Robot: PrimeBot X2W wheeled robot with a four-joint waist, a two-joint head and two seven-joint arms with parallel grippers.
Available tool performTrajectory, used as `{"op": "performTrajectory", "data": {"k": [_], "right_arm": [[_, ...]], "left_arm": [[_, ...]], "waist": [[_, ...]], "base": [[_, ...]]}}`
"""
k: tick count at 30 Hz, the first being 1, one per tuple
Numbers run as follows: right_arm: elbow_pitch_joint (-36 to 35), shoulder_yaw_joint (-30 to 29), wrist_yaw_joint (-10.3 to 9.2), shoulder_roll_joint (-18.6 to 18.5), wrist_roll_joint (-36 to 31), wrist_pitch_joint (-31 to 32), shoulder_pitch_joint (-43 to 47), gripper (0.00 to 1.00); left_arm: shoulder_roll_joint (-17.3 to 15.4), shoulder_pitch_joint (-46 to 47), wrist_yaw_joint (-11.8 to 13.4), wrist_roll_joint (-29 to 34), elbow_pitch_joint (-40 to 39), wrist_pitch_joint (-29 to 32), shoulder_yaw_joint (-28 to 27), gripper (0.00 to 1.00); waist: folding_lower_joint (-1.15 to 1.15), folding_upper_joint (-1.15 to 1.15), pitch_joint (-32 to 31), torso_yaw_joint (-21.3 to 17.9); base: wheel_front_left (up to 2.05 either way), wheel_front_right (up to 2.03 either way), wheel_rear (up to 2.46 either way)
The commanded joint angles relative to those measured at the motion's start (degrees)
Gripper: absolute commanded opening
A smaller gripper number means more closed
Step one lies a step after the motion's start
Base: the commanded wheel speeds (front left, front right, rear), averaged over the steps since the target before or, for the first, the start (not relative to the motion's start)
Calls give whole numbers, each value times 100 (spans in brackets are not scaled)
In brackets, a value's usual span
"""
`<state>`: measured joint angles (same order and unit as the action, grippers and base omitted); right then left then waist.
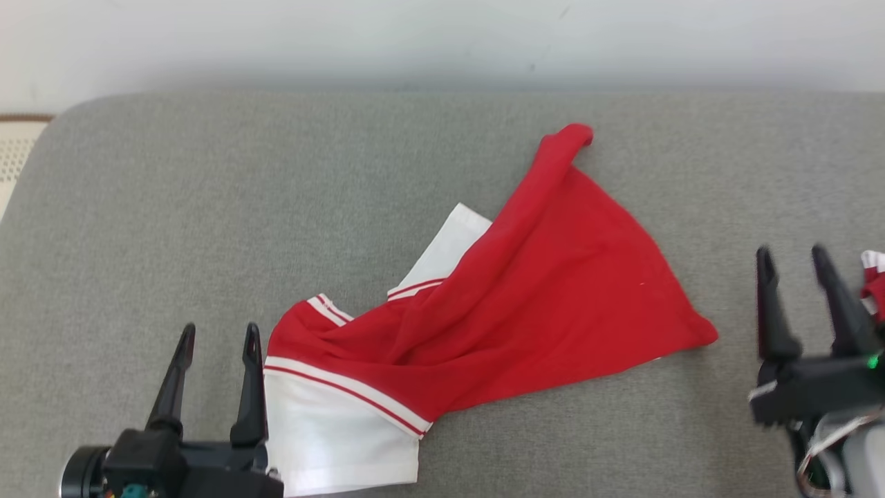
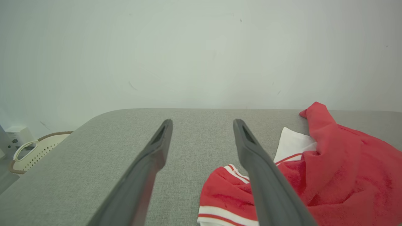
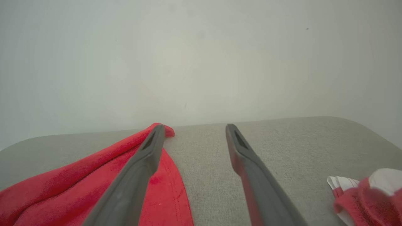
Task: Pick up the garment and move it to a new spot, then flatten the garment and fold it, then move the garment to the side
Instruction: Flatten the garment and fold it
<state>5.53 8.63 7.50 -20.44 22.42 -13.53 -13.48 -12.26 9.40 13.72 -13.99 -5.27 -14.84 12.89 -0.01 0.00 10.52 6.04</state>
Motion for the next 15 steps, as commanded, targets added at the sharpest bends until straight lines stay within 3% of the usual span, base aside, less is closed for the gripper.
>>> {"op": "performTrajectory", "data": {"k": [1, 8, 15], "right_arm": [[-173, -13, -2, 108, -124, 75, 207, 100], [-1152, -64, -2, 547, -777, 687, 1330, 100], [-1586, -107, -3, 759, -1037, 1010, 1944, 100]], "left_arm": [[-39, -152, 31, 52, -40, 12, -6, 100], [-144, -595, 94, 32, -233, 138, 10, 100], [-201, -891, 150, -3, -317, 219, 31, 100]], "waist": [[1, 0, -233, -149], [1, 0, -571, -183], [1, 0, -813, -221]], "base": [[0, 0, 0], [0, 0, 0], [0, 0, 0]]}}
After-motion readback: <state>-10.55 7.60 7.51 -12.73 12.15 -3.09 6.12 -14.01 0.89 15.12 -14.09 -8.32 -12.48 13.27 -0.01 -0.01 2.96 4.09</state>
